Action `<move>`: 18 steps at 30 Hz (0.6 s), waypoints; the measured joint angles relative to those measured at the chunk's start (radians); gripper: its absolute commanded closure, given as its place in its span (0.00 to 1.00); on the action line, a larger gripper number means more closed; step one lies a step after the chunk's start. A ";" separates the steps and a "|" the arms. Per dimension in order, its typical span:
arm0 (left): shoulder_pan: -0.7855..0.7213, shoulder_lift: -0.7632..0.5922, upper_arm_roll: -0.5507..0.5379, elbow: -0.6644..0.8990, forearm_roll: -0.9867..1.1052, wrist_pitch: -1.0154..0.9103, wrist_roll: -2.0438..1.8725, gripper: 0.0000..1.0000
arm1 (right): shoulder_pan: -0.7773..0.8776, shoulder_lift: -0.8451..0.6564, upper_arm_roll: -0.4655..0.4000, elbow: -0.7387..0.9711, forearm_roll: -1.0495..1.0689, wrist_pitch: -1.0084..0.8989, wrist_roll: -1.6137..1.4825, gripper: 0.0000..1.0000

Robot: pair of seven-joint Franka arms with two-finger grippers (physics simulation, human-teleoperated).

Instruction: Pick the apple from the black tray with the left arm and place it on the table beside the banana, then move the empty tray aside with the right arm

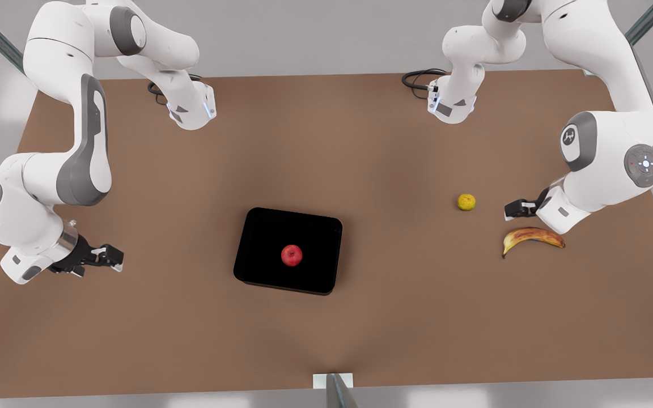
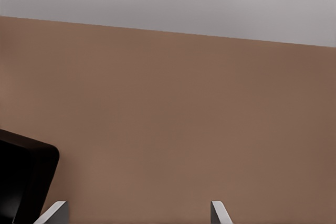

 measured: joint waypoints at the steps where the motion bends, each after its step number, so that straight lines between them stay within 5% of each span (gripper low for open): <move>1: 0.000 0.000 -0.001 0.000 -0.001 0.002 0.003 0.00 | 0.000 0.000 0.001 0.000 0.000 0.001 -0.002 0.00; 5: -0.043 -0.005 -0.011 -0.015 -0.022 0.011 0.012 0.00 | 0.005 -0.061 0.007 0.000 -0.003 -0.029 -0.010 0.00; 8: -0.245 0.012 -0.035 0.018 0.003 0.015 -0.020 0.00 | 0.021 -0.101 0.011 0.000 -0.019 -0.086 -0.016 0.00; 12: -0.586 0.198 -0.082 0.188 0.045 0.077 -0.168 0.00 | 0.010 -0.032 0.000 0.000 -0.026 -0.101 -0.022 0.00; 15: -0.664 0.336 -0.086 0.267 0.095 0.158 -0.297 0.00 | 0.006 -0.024 -0.001 0.000 -0.027 -0.105 -0.025 0.00; 18: -0.681 0.573 -0.095 0.517 0.113 0.216 -0.418 0.00 | 0.006 -0.020 -0.001 0.000 -0.026 -0.106 -0.027 0.00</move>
